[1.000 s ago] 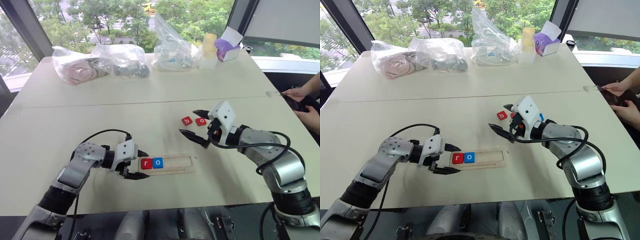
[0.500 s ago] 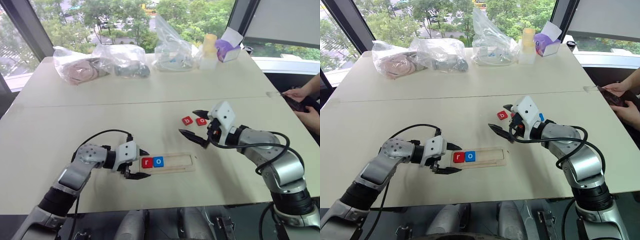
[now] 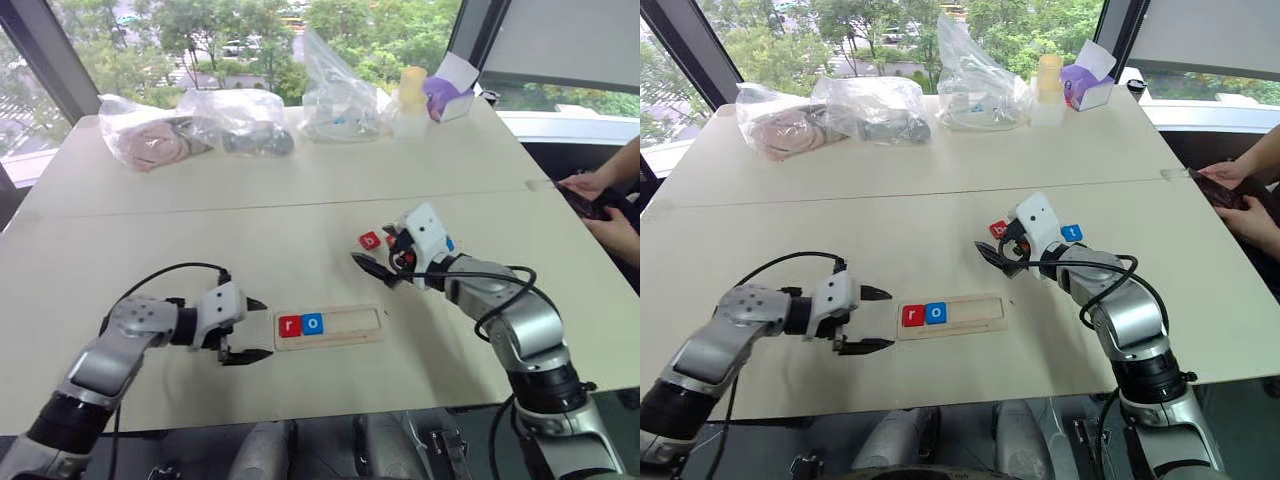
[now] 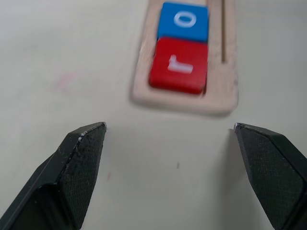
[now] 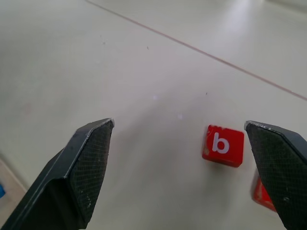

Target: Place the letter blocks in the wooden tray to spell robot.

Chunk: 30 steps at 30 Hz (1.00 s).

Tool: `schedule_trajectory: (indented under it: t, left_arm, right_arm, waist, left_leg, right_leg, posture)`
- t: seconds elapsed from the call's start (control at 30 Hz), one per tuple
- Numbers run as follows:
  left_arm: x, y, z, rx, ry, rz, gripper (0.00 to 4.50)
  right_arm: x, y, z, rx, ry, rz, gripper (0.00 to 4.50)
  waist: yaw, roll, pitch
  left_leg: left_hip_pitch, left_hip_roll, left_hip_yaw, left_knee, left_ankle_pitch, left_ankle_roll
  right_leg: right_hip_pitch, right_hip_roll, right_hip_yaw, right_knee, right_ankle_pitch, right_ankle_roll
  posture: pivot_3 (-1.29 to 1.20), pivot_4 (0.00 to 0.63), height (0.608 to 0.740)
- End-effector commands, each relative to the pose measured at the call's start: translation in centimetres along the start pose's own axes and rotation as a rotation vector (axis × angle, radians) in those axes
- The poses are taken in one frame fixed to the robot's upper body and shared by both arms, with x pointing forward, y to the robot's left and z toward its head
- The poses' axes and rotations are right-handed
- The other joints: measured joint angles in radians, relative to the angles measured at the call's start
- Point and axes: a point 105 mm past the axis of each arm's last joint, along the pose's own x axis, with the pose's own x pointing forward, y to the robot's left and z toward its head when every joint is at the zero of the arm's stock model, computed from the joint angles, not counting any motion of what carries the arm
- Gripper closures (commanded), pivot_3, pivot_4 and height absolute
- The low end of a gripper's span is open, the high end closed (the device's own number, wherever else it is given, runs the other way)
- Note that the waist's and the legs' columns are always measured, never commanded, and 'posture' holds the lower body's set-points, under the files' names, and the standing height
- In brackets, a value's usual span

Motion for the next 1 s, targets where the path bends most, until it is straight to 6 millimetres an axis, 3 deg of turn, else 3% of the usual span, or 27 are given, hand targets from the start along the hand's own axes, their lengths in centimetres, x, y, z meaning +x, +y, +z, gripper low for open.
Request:
schedule_trajectory:
  t: [0.03, 0.13, 0.4, 1.0]
  left_arm:
    - [-2.0, 0.4, -0.5, -0.019, 0.016, 0.046, 0.04]
    - [-3.9, 0.8, 1.7, -0.051, -0.128, 0.069, 0.04]
    - [-4.5, 1.6, 4.9, -0.067, -0.248, 0.121, 0.04]
    - [-3.9, 2.1, 5.6, -0.057, -0.266, 0.18, 0.04]
  right_arm:
    - [0.9, -0.9, 1.1, 0.026, 0.002, -0.061, 0.0]
    - [2.2, -2.1, 1.1, 0.068, 0.038, -0.12, 0.0]
    - [3.6, -2.5, -0.4, 0.091, 0.143, -0.158, 0.0]
    - [4.3, -2.3, -0.9, 0.042, 0.196, -0.151, 0.0]
  waist:
    - [-0.001, 0.0, 0.0]
    - [0.0, 0.0, 0.0]
    - [0.005, 0.0, 0.0]
    - [0.0, 0.0, 0.0]
  left_leg:
    - [0.0, 0.0, 0.0, 0.0, 0.0, 0.0]
    - [-0.001, 0.0, 0.001, -0.001, 0.0, 0.0]
    - [-0.004, -0.002, 0.001, -0.001, 0.0, -0.001]
    - [-0.003, -0.001, 0.001, -0.002, 0.001, -0.001]
  right_leg:
    - [0.0, 0.0, 0.0, 0.0, 0.0, 0.0]
    - [-0.003, 0.0, 0.001, 0.001, 0.0, 0.0]
    - [-0.004, 0.0, 0.0, 0.0, 0.001, 0.0]
    - [-0.005, 0.002, 0.001, 0.001, 0.001, 0.0]
  posture:
    - [0.0, 0.15, 0.74]
    - [0.0, 0.15, 0.74]
    - [0.0, 0.15, 0.74]
    - [0.0, 0.15, 0.74]
